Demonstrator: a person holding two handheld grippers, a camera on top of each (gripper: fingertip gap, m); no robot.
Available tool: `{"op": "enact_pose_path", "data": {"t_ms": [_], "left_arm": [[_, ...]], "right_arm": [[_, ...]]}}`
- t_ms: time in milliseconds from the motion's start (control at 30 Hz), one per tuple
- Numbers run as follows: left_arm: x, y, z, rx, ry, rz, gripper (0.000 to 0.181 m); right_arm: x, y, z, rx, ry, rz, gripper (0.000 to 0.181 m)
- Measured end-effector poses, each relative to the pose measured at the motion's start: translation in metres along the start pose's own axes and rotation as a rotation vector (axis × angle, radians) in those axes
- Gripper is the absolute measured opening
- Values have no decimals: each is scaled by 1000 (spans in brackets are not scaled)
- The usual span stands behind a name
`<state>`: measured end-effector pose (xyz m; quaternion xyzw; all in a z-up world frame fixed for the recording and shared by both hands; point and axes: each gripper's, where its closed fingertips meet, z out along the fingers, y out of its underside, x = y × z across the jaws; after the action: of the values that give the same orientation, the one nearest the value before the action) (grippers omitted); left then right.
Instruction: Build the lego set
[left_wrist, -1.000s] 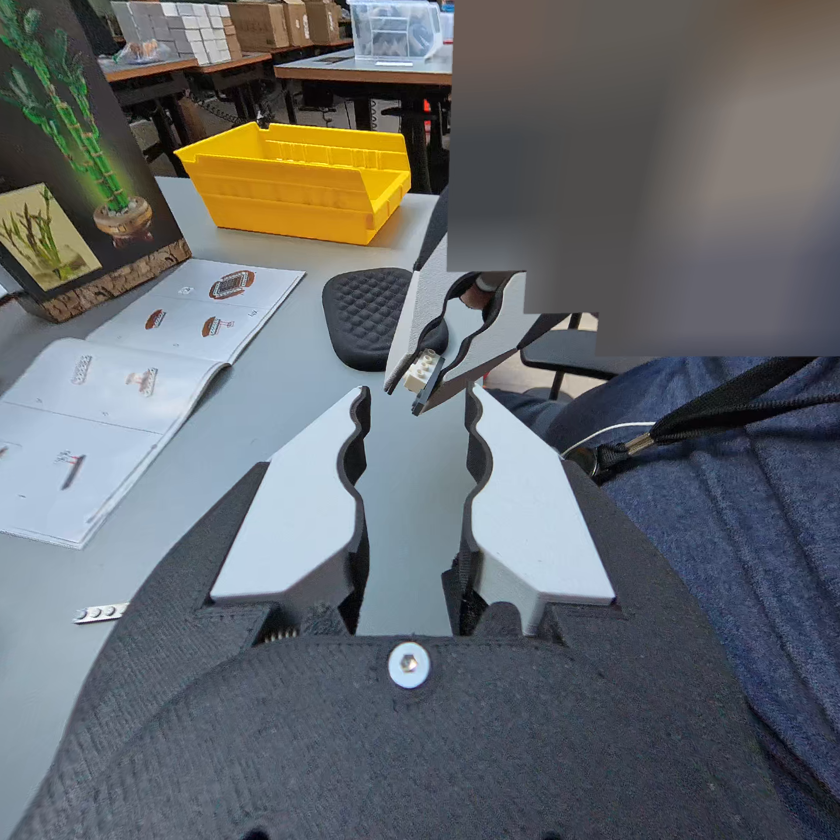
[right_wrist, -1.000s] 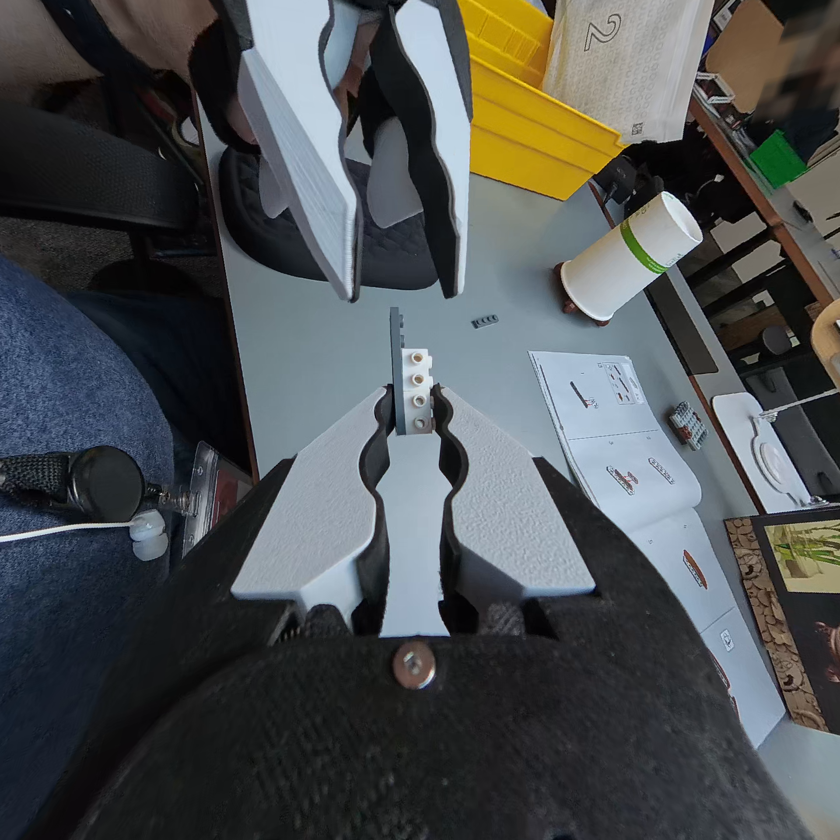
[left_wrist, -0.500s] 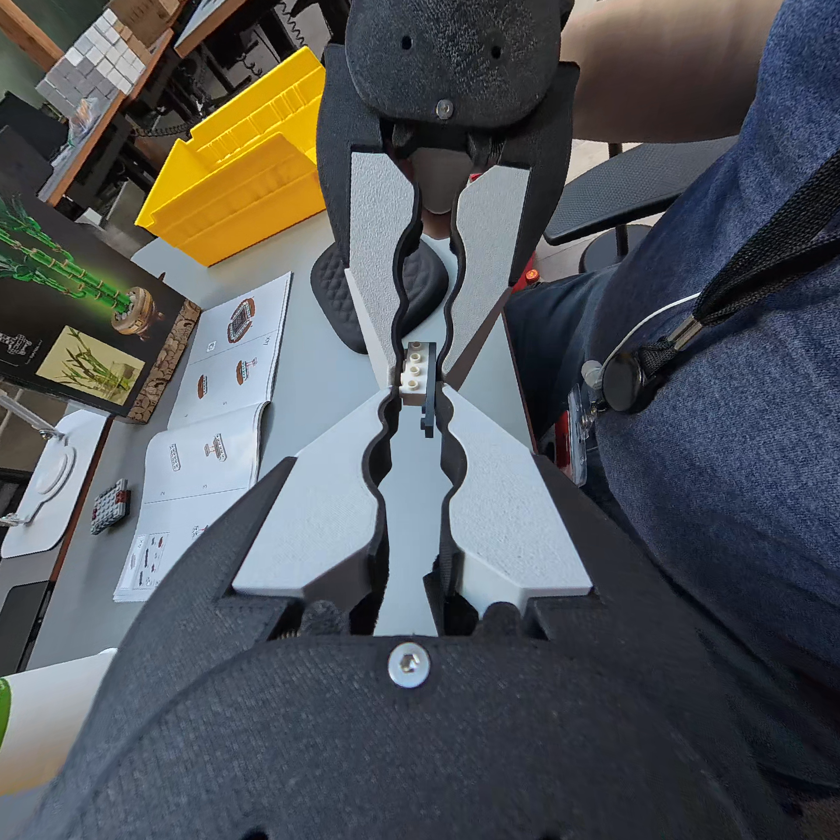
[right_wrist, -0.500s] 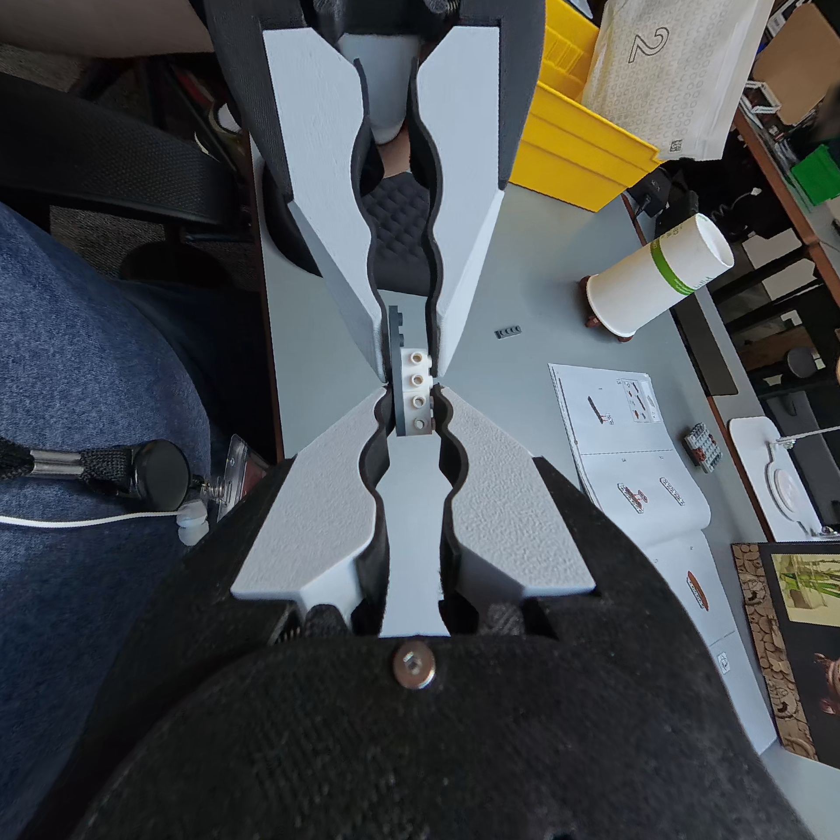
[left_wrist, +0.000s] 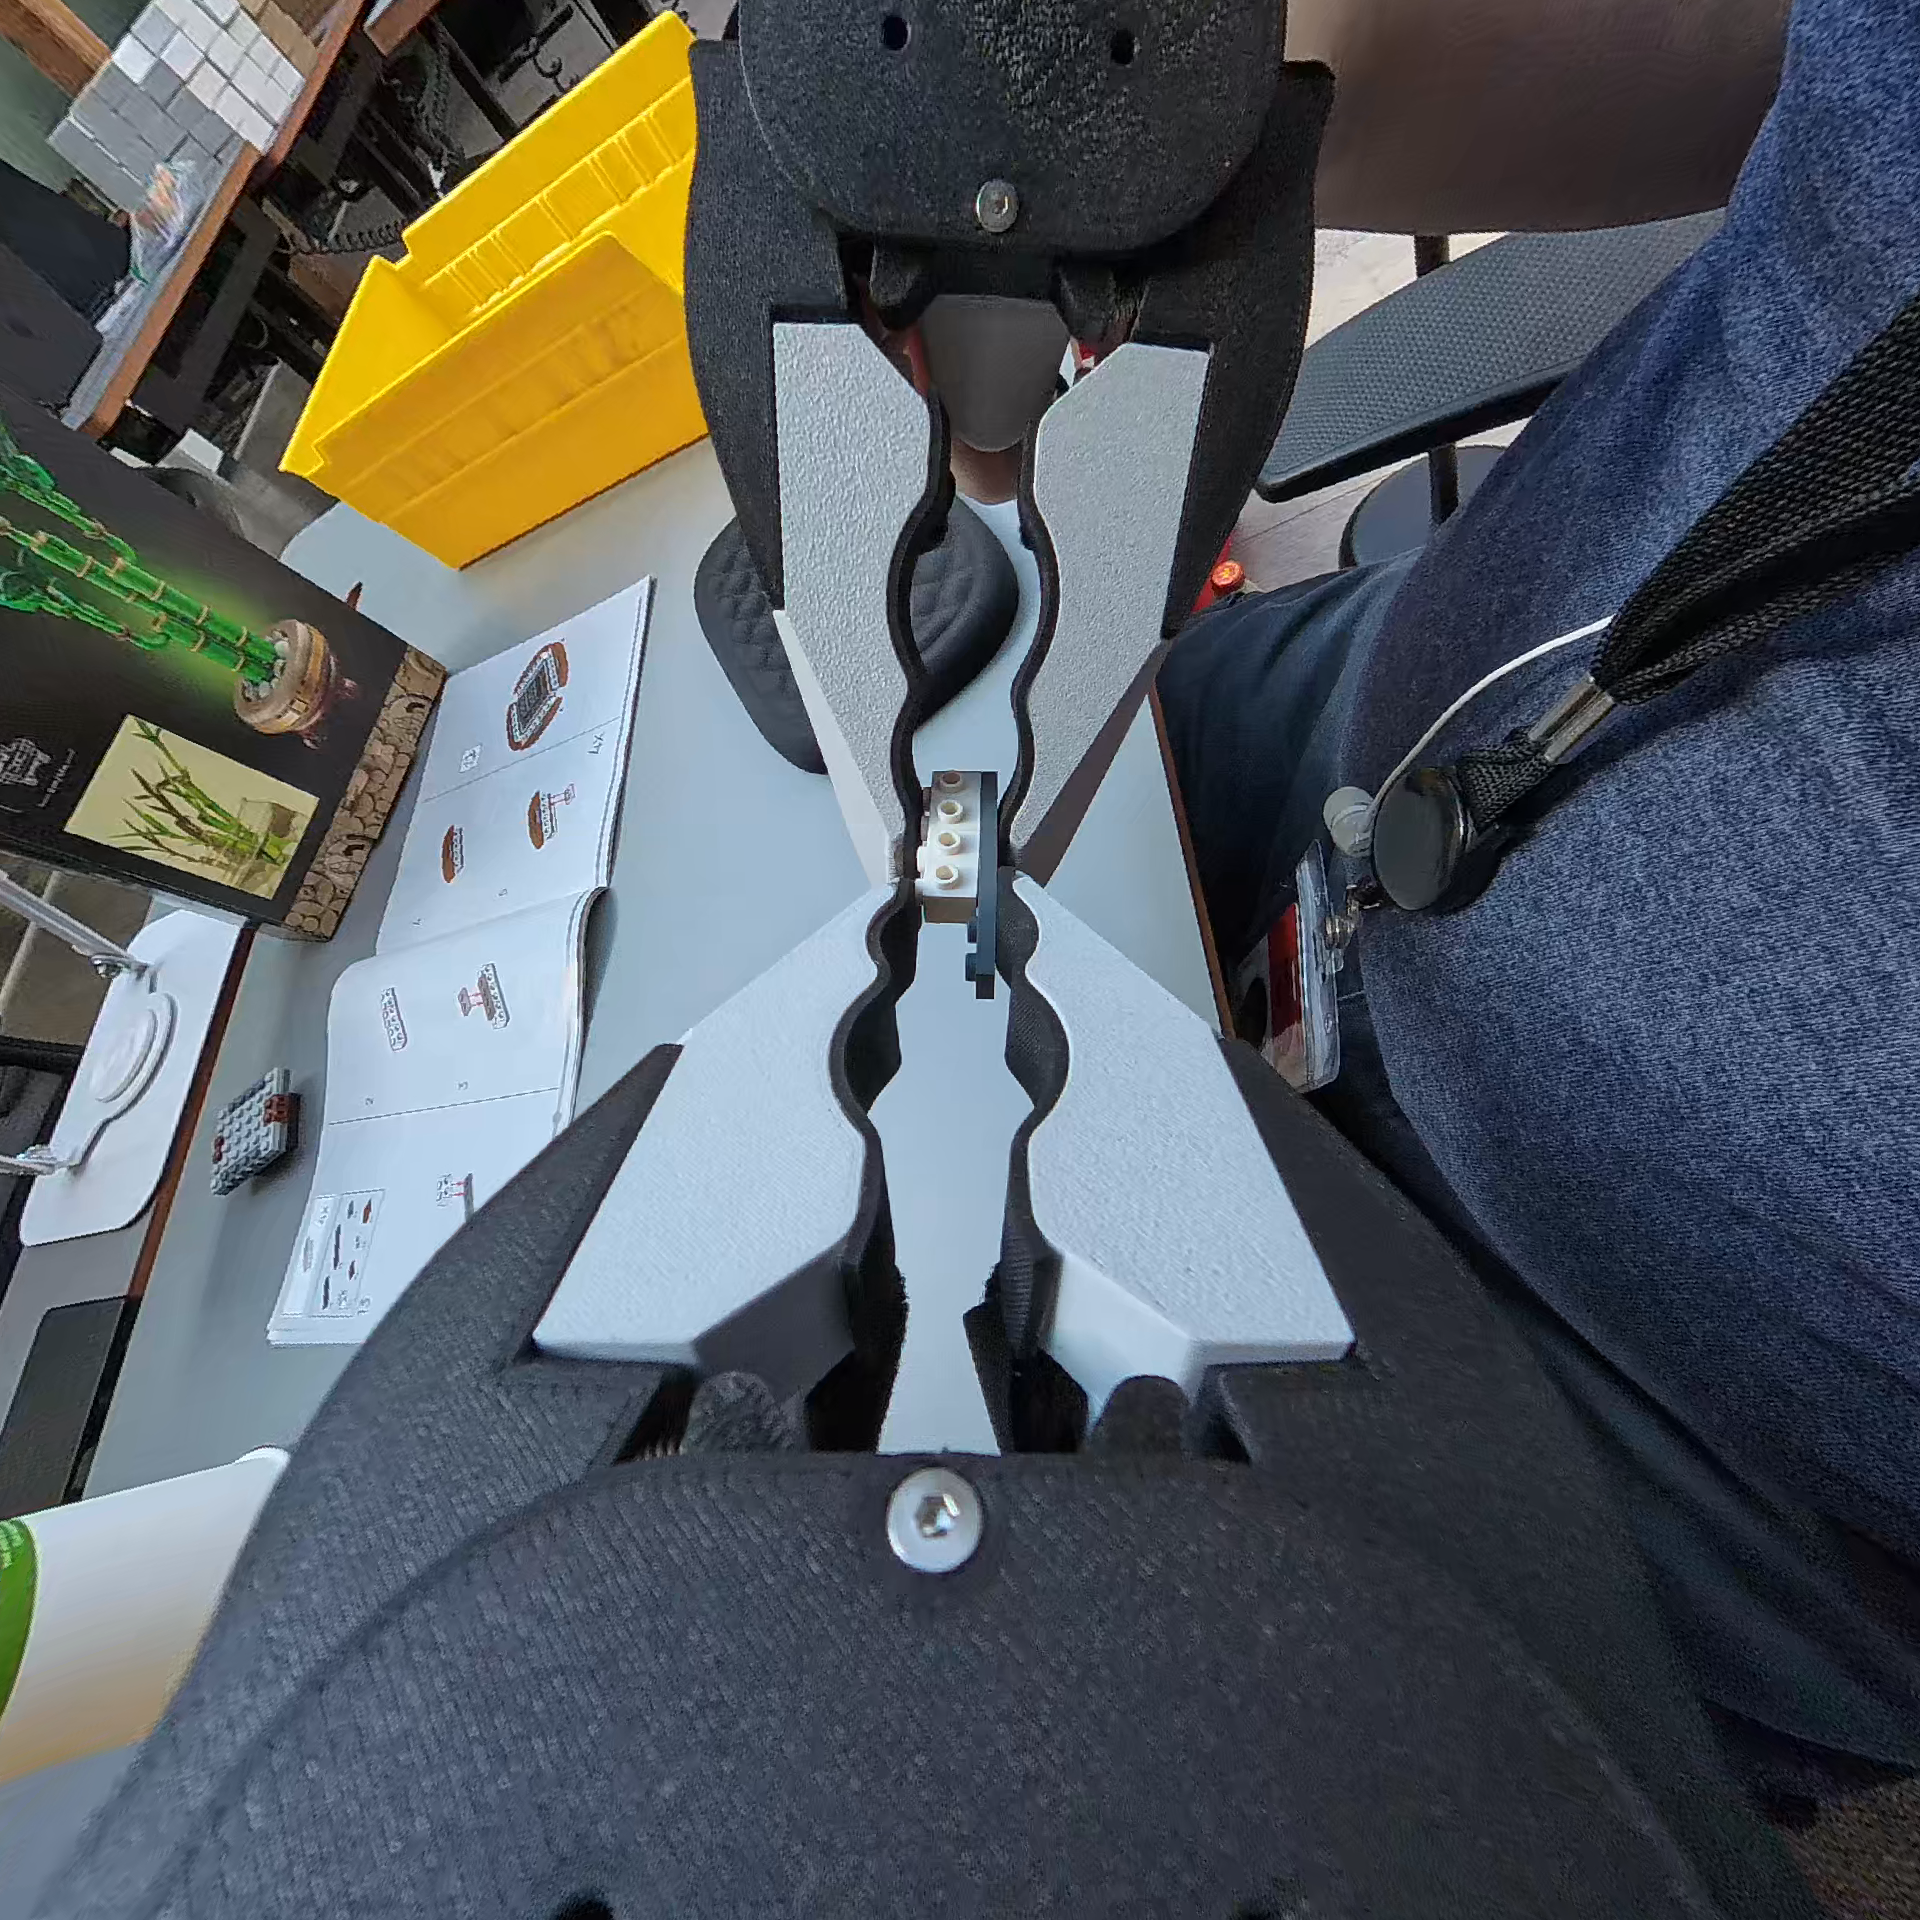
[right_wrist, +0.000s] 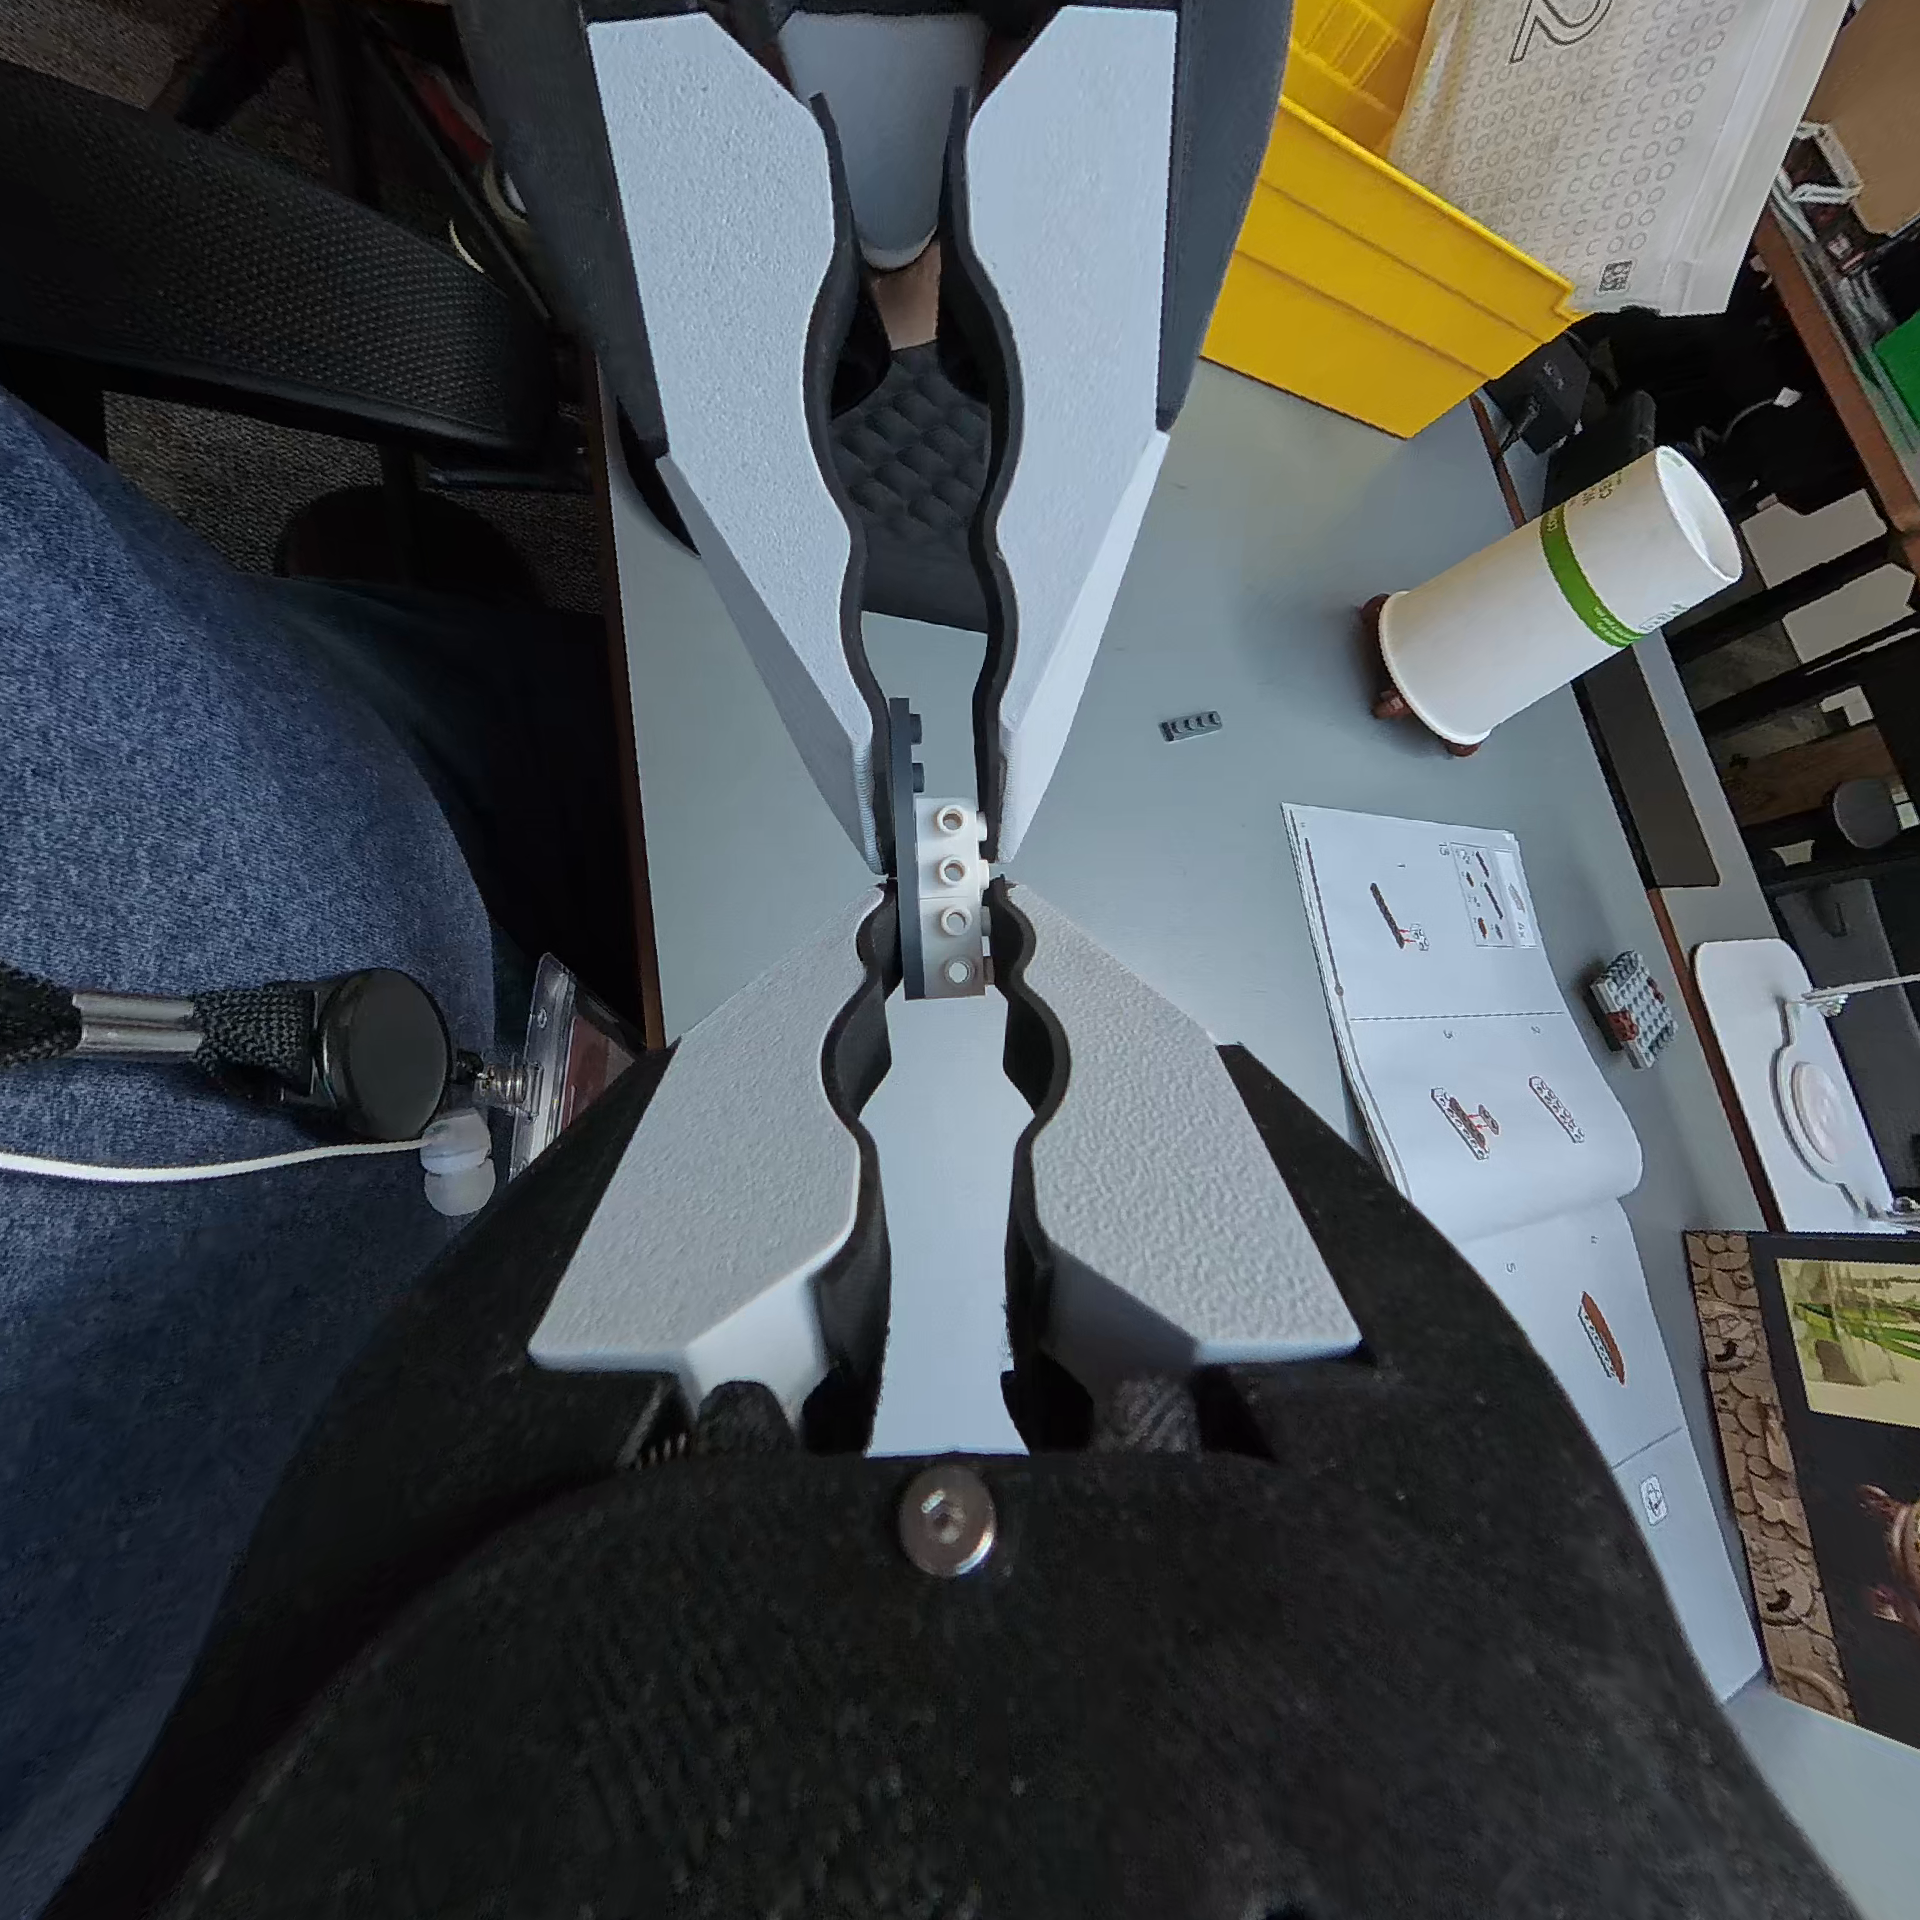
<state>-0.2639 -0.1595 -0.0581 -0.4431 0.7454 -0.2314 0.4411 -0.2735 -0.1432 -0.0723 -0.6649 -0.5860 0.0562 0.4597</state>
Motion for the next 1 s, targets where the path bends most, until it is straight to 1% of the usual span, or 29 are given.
{"op": "enact_pose_path", "data": {"t_ms": [100, 233, 267, 333, 467, 600, 800, 1000], "left_arm": [[2, 1, 0, -3, 28, -32, 13], [2, 1, 0, 5, 30, -48, 13], [1, 0, -1, 16, 13, -49, 13], [-1, -3, -2, 52, -5, -70, 13], [1, -8, -7, 86, 32, -120, 15], [3, -7, -8, 82, 51, -107, 13], [2, -7, -6, 75, 27, -65, 13], [2, -7, -4, 76, 35, -90, 13]], "right_arm": [[-2, 0, 1, 0, -8, 2, 14], [-2, -1, 1, 12, -9, 9, 14], [1, -2, 0, 22, 8, 9, 14], [1, -4, -2, 41, -9, 23, 14], [-1, -6, -2, 42, -20, 14, 14], [-2, -5, -1, 35, -15, 3, 15], [-1, -8, -1, 48, 10, -32, 21], [0, -6, 0, 23, 17, -58, 15]]}}
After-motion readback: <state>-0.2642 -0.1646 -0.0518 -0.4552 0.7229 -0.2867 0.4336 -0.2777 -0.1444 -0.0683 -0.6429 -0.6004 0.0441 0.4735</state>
